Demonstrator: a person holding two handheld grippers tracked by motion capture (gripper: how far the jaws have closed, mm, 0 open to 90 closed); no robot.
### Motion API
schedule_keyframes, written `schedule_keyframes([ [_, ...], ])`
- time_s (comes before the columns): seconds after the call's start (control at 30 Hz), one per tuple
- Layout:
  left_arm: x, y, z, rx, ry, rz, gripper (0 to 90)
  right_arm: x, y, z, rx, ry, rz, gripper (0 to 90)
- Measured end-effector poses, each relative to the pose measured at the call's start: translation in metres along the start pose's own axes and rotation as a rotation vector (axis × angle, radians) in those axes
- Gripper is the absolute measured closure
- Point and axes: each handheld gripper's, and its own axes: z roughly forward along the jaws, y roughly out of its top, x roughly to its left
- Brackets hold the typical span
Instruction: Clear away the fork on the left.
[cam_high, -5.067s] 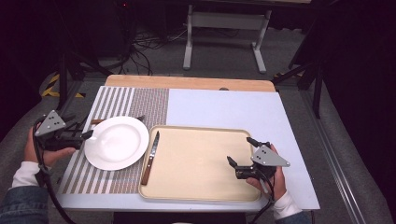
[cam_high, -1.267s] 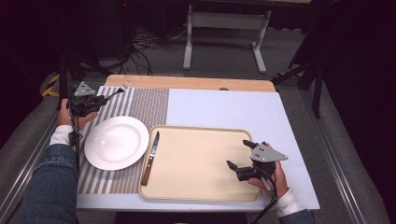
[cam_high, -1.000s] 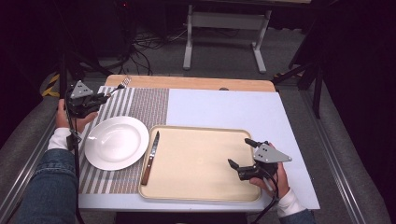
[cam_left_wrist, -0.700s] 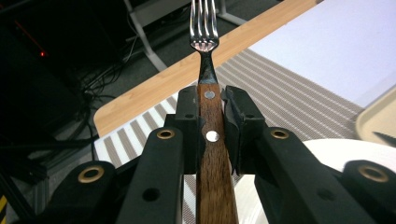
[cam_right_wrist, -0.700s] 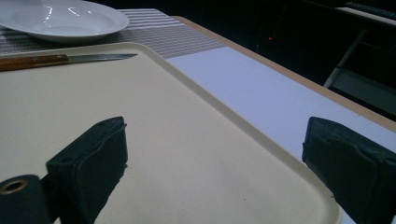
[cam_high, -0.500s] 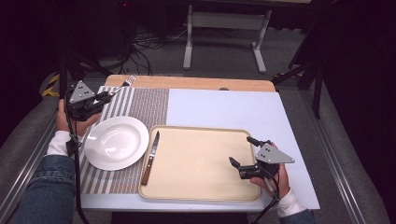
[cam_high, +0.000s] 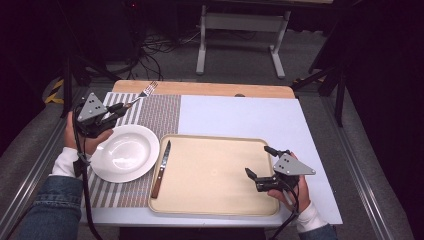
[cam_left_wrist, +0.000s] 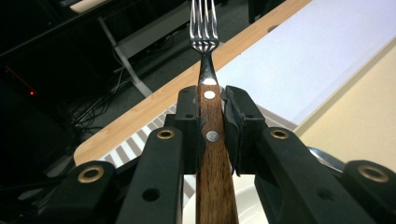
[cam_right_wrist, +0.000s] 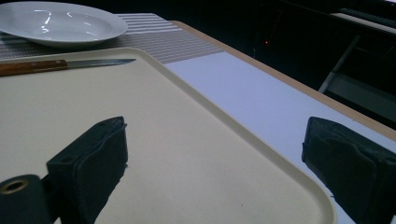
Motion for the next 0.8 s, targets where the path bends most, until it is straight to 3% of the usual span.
schedule_keyframes([
  [0.8, -0.062, 0.013, -0.005, -0.037, -0.115, 0.078, 76.8, 0.000, 0.002, -0.003, -0.008, -0.012, -0.004, 8.2],
])
